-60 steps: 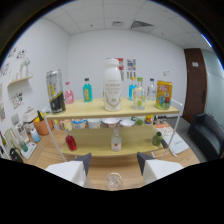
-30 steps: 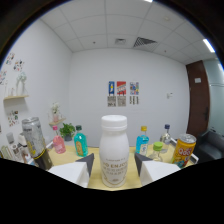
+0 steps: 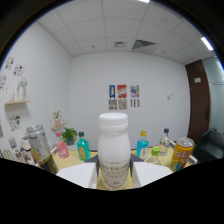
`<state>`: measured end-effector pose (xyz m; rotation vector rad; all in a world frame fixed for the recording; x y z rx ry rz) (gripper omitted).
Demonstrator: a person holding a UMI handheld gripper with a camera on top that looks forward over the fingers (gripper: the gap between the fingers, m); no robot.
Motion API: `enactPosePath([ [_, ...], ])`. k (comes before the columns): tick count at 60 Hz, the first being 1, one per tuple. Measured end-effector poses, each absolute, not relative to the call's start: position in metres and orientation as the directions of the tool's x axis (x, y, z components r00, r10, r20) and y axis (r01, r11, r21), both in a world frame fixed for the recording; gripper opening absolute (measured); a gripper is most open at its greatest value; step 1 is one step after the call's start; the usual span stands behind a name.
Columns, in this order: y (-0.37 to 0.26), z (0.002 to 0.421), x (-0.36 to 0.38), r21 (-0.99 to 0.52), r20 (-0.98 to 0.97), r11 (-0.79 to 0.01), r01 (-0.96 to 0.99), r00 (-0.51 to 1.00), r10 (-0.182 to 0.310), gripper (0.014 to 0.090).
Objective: Make me a cup of Mount Fuji.
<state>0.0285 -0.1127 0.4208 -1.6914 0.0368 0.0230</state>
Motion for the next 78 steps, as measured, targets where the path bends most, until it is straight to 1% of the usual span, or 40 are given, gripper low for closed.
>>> enactPosePath([
  [5, -0.134, 0.437, 0.032, -0.996, -0.045, -0.080, -0.044, 0.999, 0.001, 0.0477],
  [9, -0.153, 0.442, 0.039, -0.997, -0.053, -0.064, -0.053, 0.999, 0.004, 0.0478],
  [13, -0.172, 0.435, 0.050, -0.996, -0.060, -0.062, -0.059, 0.998, 0.000, 0.0477],
  [16, -0.183, 0.421, 0.063, -0.996, -0.062, -0.070, -0.063, 0.998, -0.014, 0.0476],
  [19, -0.194, 0.399, 0.073, -0.993, -0.074, -0.095, -0.076, 0.997, -0.027, 0.0475],
  [23, -0.205, 0.359, 0.088, -0.982, -0.110, -0.147, -0.117, 0.993, -0.052, 0.0476],
  [28, -0.216, 0.295, 0.105, -0.955, -0.165, -0.232, -0.184, 0.981, -0.100, 0.0476],
  [32, -0.223, 0.249, 0.116, -0.939, -0.175, -0.275, -0.205, 0.976, -0.129, 0.0476],
  [37, -0.229, 0.198, 0.127, -0.928, -0.141, -0.325, -0.183, 0.979, -0.150, 0.0475],
  [43, -0.233, 0.159, 0.131, -0.923, -0.121, -0.348, -0.165, 0.982, -0.145, 0.0476],
  [48, -0.232, 0.141, 0.129, -0.924, -0.072, -0.364, -0.112, 0.990, -0.122, 0.0474],
  [54, -0.229, 0.125, 0.127, -0.919, 0.011, -0.393, -0.023, 0.996, -0.084, 0.0475],
  [60, -0.226, 0.121, 0.126, -0.902, 0.156, -0.412, 0.131, 0.987, -0.029, 0.0475],
  [64, -0.223, 0.121, 0.127, -0.865, 0.299, -0.414, 0.283, 0.954, 0.027, 0.0477],
  [69, -0.221, 0.120, 0.128, -0.777, 0.482, -0.411, 0.476, 0.871, 0.098, 0.0474],
  [73, -0.218, 0.121, 0.129, -0.680, 0.615, -0.393, 0.619, 0.774, 0.154, 0.0475],
  [78, -0.215, 0.122, 0.128, -0.533, 0.753, -0.348, 0.772, 0.620, 0.222, 0.0475],
])
